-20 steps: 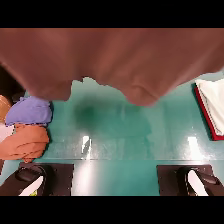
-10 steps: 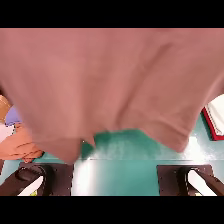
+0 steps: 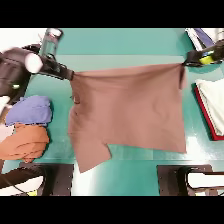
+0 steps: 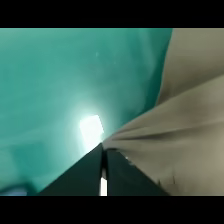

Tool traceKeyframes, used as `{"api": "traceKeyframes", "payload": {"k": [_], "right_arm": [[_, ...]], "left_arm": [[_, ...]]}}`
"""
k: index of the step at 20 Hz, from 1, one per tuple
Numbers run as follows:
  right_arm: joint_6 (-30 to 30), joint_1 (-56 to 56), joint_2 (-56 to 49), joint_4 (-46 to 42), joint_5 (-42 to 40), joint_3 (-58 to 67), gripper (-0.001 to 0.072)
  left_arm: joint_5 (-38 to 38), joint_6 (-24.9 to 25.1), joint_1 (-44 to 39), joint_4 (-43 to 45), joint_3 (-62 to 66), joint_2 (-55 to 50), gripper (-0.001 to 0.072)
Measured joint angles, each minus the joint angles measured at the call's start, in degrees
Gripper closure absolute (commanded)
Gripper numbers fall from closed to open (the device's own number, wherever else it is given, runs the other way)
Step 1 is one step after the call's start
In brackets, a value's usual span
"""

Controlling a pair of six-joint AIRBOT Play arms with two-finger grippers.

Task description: Fold the shirts.

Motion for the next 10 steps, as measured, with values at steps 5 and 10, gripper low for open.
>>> {"api": "traceKeyframes", "payload": {"k": [5,10], "right_arm": [[0.11,1.03,-9.14,1.11,-0.98,8.07,0.0253],[0.17,-2.25,-8.33,9.92,4.07,9.7,0.0256]], "left_arm": [[6.1,0.2,3.52,1.92,-0.59,-5.68,0.0683],[-4.72,-0.37,9.79,1.05,2.38,-5.51,0.0651]]}}
